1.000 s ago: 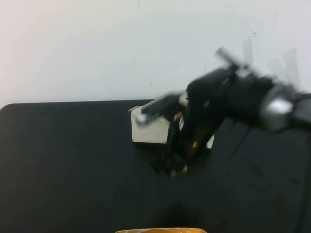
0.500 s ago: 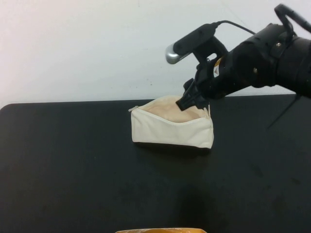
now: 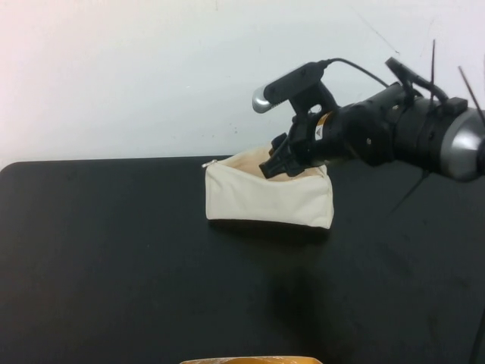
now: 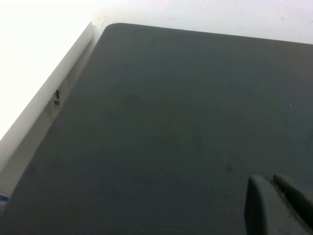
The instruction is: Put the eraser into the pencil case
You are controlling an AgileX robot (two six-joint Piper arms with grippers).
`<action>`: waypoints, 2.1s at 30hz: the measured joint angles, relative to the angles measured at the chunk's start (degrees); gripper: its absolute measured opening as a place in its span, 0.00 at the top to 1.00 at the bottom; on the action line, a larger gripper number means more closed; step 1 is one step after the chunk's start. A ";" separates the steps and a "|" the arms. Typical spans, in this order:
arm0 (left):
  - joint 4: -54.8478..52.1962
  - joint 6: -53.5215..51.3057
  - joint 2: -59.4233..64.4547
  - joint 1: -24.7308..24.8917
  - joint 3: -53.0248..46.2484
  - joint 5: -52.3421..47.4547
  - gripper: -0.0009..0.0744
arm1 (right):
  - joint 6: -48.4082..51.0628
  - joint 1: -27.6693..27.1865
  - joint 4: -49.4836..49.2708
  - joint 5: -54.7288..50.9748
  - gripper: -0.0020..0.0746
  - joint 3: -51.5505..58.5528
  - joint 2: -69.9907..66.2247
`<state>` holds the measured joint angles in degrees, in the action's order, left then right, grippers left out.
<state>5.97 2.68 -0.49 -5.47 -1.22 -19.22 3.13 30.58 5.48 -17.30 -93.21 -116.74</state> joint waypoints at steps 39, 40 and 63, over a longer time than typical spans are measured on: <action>0.00 0.00 0.00 0.00 0.00 0.00 0.99 | 2.40 1.02 -2.67 -8.64 0.97 38.15 59.28; 0.00 0.00 0.00 0.00 0.00 0.00 0.99 | 2.39 1.02 -1.84 -8.98 0.97 40.30 61.83; 0.00 0.00 0.00 0.00 0.00 0.00 0.99 | 2.00 -10.58 5.98 7.76 0.98 75.71 99.78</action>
<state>5.97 2.68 -0.49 -5.47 -1.22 -19.22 5.12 20.01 11.46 -9.54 -17.49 -16.96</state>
